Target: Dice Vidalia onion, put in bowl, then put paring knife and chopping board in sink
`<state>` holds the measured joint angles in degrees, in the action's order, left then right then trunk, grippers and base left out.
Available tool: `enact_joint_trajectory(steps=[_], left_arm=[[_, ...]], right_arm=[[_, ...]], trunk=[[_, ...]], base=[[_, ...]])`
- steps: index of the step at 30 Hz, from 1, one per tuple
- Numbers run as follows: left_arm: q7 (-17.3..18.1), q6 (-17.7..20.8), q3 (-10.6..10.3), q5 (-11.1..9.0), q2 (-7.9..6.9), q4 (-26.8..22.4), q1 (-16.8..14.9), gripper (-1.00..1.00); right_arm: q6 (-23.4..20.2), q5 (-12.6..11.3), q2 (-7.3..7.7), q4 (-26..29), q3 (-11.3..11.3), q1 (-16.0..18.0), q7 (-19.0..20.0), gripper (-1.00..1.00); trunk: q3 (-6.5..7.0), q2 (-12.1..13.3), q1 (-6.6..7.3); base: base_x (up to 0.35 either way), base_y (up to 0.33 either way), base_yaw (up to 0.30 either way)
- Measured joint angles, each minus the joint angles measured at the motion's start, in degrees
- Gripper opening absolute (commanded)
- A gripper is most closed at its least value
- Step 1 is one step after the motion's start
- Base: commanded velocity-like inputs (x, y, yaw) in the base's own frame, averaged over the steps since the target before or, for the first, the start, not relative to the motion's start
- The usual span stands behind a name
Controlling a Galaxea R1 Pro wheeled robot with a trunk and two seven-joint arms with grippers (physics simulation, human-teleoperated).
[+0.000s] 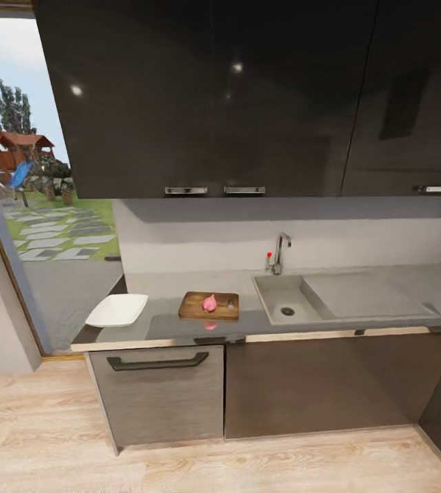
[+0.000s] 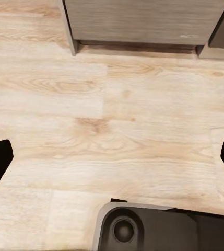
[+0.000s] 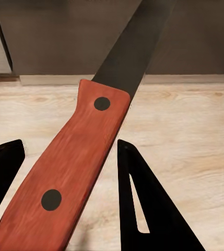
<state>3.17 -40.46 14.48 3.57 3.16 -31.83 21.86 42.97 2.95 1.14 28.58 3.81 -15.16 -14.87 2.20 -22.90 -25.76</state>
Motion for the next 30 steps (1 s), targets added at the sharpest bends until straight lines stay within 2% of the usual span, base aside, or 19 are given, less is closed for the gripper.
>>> enact_joint_trajectory(steps=[16,30], left_arm=[[0.0,0.0,0.0,0.0,0.0,0.0,0.0,1.0],[0.0,0.0,0.0,0.0,0.0,0.1,0.0,1.0]], right_arm=[[0.0,0.0,0.03,-0.1,0.1,0.0,0.0,-1.0],[0.1,-0.3,-0.63,-0.3,-0.1,0.0,-0.4,-1.0]], trunk=[[-0.31,0.0,0.0],[-0.4,0.0,0.0]], base=[[0.0,0.0,0.256],[0.0,0.0,0.003]])
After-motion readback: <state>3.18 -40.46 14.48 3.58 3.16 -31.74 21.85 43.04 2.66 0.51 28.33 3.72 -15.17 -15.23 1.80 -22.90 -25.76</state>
